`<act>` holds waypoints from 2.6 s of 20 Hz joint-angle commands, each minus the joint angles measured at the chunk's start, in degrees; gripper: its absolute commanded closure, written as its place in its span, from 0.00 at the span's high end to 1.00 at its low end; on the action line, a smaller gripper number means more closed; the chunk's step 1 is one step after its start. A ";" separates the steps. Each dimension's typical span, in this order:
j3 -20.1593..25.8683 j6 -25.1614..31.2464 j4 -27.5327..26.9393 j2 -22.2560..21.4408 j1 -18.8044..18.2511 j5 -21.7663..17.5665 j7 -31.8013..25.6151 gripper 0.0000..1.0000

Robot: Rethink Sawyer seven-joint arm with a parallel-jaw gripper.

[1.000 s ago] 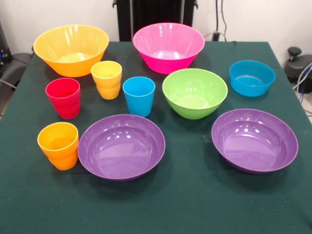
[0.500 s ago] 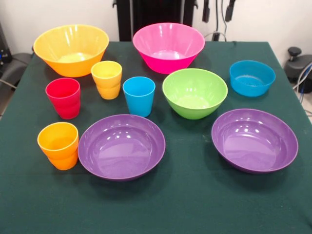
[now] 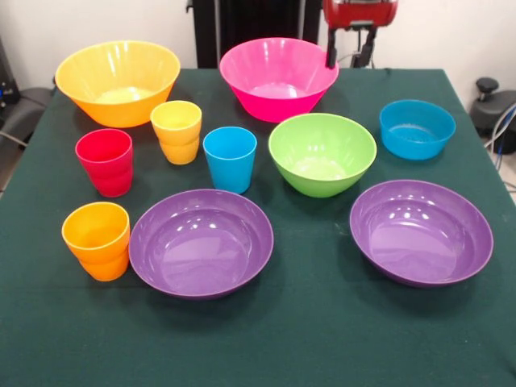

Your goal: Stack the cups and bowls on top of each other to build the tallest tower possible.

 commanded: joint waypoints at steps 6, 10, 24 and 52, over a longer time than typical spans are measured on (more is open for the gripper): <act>2.31 -9.52 -4.49 15.04 0.72 -1.29 9.49 1.00; 2.58 -12.37 -5.53 18.52 2.00 -0.03 10.76 1.00; 2.47 -13.04 -6.43 19.60 4.23 0.29 13.07 1.00; 2.85 3.53 -8.84 11.27 0.53 -1.19 8.81 1.00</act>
